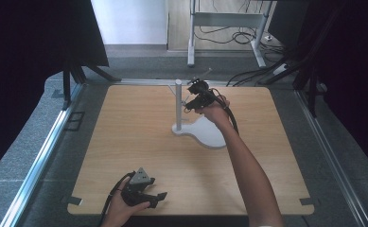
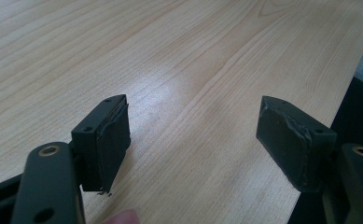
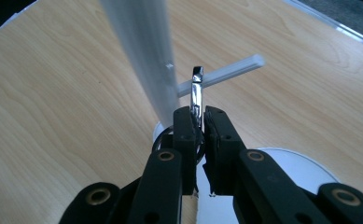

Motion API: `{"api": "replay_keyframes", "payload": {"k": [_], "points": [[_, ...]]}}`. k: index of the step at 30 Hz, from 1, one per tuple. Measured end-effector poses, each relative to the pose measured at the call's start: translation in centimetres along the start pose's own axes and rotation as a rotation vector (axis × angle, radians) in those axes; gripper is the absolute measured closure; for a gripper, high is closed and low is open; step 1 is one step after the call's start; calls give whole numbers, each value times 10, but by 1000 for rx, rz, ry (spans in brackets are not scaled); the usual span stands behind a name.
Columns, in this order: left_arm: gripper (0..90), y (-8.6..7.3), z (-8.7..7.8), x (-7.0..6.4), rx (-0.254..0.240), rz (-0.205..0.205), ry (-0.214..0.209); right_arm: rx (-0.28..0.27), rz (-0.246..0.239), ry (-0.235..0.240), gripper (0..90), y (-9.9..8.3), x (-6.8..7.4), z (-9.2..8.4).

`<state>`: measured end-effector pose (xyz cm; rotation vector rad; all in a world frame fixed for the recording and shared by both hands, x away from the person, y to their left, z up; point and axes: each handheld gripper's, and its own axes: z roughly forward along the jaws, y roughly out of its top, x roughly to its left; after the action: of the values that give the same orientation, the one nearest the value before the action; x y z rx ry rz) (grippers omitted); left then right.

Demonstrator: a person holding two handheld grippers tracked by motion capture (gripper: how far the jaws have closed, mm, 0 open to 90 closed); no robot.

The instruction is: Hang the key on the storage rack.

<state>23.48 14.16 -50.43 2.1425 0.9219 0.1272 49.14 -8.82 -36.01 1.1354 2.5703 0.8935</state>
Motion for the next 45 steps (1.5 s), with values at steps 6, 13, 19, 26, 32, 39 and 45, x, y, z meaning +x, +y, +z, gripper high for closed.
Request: {"api": "replay_keyframes", "payload": {"k": [6,13,19,26,32,39,45], "points": [[263,0,2,-1,1,0,0,3,-14,18,803,-5,5,3],[263,0,3,-2,3,-1,1,-34,-14,27,686,-19,5,-9],[263,0,6,-4,13,13,2,-62,-12,42,604,-32,5,-24],[263,0,4,-4,9,11,10,-88,-21,66,553,-51,8,-36],[263,0,3,-3,8,12,18,-109,-42,89,525,-81,15,-43],[263,0,3,-3,7,10,24,-137,-45,95,514,-118,20,-47],[263,0,3,-3,9,16,26,-154,-37,81,514,-154,21,-48]]}}
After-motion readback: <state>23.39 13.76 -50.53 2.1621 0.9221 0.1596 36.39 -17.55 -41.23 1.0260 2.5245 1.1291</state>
